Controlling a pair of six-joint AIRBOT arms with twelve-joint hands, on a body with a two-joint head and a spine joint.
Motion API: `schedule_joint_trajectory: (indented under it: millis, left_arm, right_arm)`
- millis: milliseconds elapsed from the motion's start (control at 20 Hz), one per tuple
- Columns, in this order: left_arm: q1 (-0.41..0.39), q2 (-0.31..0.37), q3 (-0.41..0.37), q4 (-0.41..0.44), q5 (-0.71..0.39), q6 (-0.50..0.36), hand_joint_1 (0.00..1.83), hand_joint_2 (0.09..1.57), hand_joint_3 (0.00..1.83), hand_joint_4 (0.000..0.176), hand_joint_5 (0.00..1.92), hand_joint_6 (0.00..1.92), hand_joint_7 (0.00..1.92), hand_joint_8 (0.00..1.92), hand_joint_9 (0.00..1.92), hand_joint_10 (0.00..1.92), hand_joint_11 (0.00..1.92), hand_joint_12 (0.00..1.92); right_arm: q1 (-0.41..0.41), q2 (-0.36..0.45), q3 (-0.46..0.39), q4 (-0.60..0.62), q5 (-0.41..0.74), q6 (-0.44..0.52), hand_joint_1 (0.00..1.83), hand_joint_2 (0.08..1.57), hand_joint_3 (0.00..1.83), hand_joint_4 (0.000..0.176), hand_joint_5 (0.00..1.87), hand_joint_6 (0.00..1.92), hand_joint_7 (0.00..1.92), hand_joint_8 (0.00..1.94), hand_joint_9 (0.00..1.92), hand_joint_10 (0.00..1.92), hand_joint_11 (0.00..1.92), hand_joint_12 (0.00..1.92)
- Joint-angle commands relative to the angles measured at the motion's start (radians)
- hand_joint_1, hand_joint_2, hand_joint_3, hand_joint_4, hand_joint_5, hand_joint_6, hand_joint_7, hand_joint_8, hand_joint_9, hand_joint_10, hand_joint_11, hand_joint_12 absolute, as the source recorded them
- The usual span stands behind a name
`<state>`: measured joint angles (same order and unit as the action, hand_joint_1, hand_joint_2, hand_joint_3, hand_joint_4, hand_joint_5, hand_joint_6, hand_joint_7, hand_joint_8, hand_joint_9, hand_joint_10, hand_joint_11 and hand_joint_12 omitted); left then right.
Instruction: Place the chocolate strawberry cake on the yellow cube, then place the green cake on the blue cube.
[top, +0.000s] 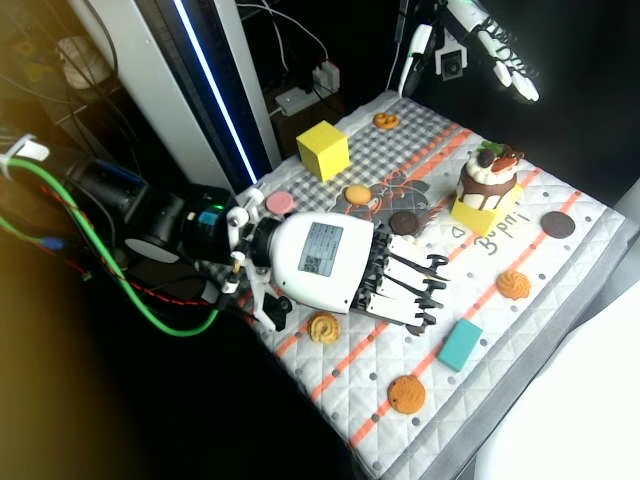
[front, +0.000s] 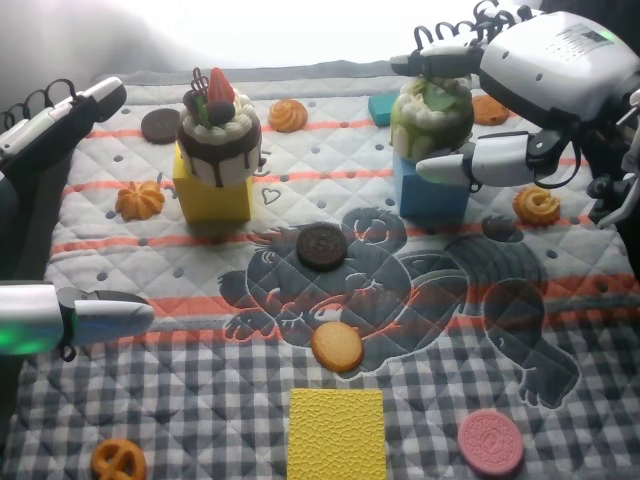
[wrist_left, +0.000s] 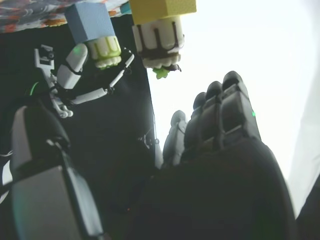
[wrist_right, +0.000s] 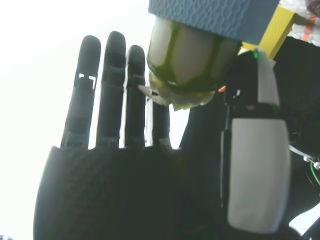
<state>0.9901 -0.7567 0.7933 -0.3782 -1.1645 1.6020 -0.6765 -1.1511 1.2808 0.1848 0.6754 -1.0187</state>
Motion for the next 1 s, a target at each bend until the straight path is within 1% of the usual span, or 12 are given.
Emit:
schedule_joint_trajectory:
  millis: [0, 250, 300, 400, 550, 600, 700, 750, 800, 850, 900, 950]
  left_arm:
    - [-0.002, 0.003, -0.001, 0.010, -0.129, -0.007, 0.92, 0.75, 0.00, 0.176, 0.00, 0.00, 0.00, 0.00, 0.00, 0.00, 0.00, 0.00]
    - [0.000, 0.003, -0.001, 0.010, -0.132, -0.015, 0.92, 0.77, 0.00, 0.176, 0.00, 0.00, 0.00, 0.00, 0.00, 0.00, 0.00, 0.00]
    - [0.000, 0.003, -0.002, 0.010, -0.134, -0.015, 0.94, 0.76, 0.00, 0.176, 0.00, 0.00, 0.00, 0.00, 0.00, 0.00, 0.00, 0.00]
    - [0.001, 0.003, -0.002, 0.007, -0.135, -0.015, 0.92, 0.77, 0.01, 0.176, 0.00, 0.00, 0.00, 0.00, 0.00, 0.00, 0.00, 0.00]
    - [0.002, 0.002, -0.003, 0.003, -0.139, -0.015, 0.90, 0.77, 0.01, 0.176, 0.00, 0.00, 0.00, 0.00, 0.00, 0.00, 0.00, 0.00]
    - [0.003, 0.001, -0.004, 0.001, -0.145, -0.016, 0.88, 0.77, 0.01, 0.176, 0.00, 0.00, 0.00, 0.00, 0.00, 0.00, 0.00, 0.00]
    - [0.011, -0.006, -0.003, -0.009, -0.163, -0.020, 0.89, 0.78, 0.01, 0.176, 0.00, 0.00, 0.00, 0.00, 0.00, 0.00, 0.00, 0.00]
    - [0.014, -0.007, -0.002, -0.012, -0.170, -0.026, 0.90, 0.77, 0.00, 0.176, 0.00, 0.00, 0.00, 0.00, 0.00, 0.00, 0.00, 0.00]
    - [0.016, -0.007, 0.000, -0.013, -0.176, -0.037, 0.93, 0.77, 0.00, 0.176, 0.00, 0.00, 0.00, 0.00, 0.00, 0.00, 0.00, 0.00]
    - [0.019, -0.008, 0.006, -0.014, -0.185, -0.065, 0.93, 0.76, 0.00, 0.176, 0.00, 0.00, 0.00, 0.00, 0.00, 0.00, 0.00, 0.00]
    - [0.021, -0.008, 0.012, -0.014, -0.193, -0.088, 0.93, 0.78, 0.00, 0.176, 0.00, 0.00, 0.00, 0.00, 0.00, 0.00, 0.00, 0.00]
    - [0.023, -0.008, 0.016, -0.016, -0.203, -0.102, 0.93, 0.78, 0.00, 0.176, 0.00, 0.00, 0.00, 0.00, 0.00, 0.00, 0.00, 0.00]
  right_arm:
    - [0.004, 0.005, -0.006, -0.005, 0.125, 0.000, 0.64, 0.96, 0.00, 0.069, 0.46, 0.00, 0.56, 0.00, 0.61, 0.00, 0.27, 0.91]
    - [0.002, 0.022, -0.011, -0.005, 0.128, -0.001, 0.81, 0.99, 0.01, 0.071, 0.45, 0.00, 0.52, 0.00, 0.57, 0.00, 0.25, 0.85]
    - [0.002, 0.026, -0.011, -0.005, 0.128, -0.001, 0.88, 0.99, 0.00, 0.081, 0.44, 0.00, 0.51, 0.00, 0.55, 0.00, 0.21, 0.91]
    - [0.002, 0.033, -0.012, -0.005, 0.129, -0.007, 0.94, 0.99, 0.00, 0.079, 0.42, 0.00, 0.46, 0.00, 0.51, 0.00, 0.18, 0.95]
    - [0.002, 0.033, -0.017, -0.005, 0.132, -0.018, 0.90, 0.99, 0.00, 0.107, 0.33, 0.00, 0.34, 0.00, 0.37, 0.00, 0.05, 0.82]
    - [0.002, 0.035, -0.019, -0.005, 0.137, -0.019, 0.87, 0.98, 0.00, 0.125, 0.28, 0.00, 0.31, 0.00, 0.35, 0.00, 0.01, 0.80]
    - [0.002, 0.043, -0.028, -0.005, 0.162, -0.020, 0.86, 0.96, 0.00, 0.126, 0.22, 0.00, 0.25, 0.00, 0.30, 0.00, 0.01, 0.77]
    - [0.002, 0.049, -0.035, -0.005, 0.178, -0.020, 0.85, 0.95, 0.00, 0.124, 0.19, 0.00, 0.22, 0.00, 0.26, 0.00, 0.00, 0.72]
    - [0.002, 0.056, -0.044, -0.005, 0.192, -0.021, 0.81, 0.94, 0.00, 0.152, 0.13, 0.00, 0.18, 0.00, 0.20, 0.00, 0.00, 0.57]
    - [0.001, 0.072, -0.062, -0.006, 0.221, -0.030, 0.80, 0.93, 0.00, 0.158, 0.12, 0.00, 0.17, 0.00, 0.19, 0.00, 0.00, 0.52]
    - [-0.005, 0.088, -0.083, -0.005, 0.250, -0.048, 0.77, 0.92, 0.00, 0.172, 0.03, 0.00, 0.12, 0.00, 0.16, 0.00, 0.00, 0.35]
    - [-0.010, 0.104, -0.102, -0.005, 0.273, -0.061, 0.74, 0.91, 0.00, 0.175, 0.01, 0.00, 0.09, 0.01, 0.13, 0.01, 0.00, 0.17]
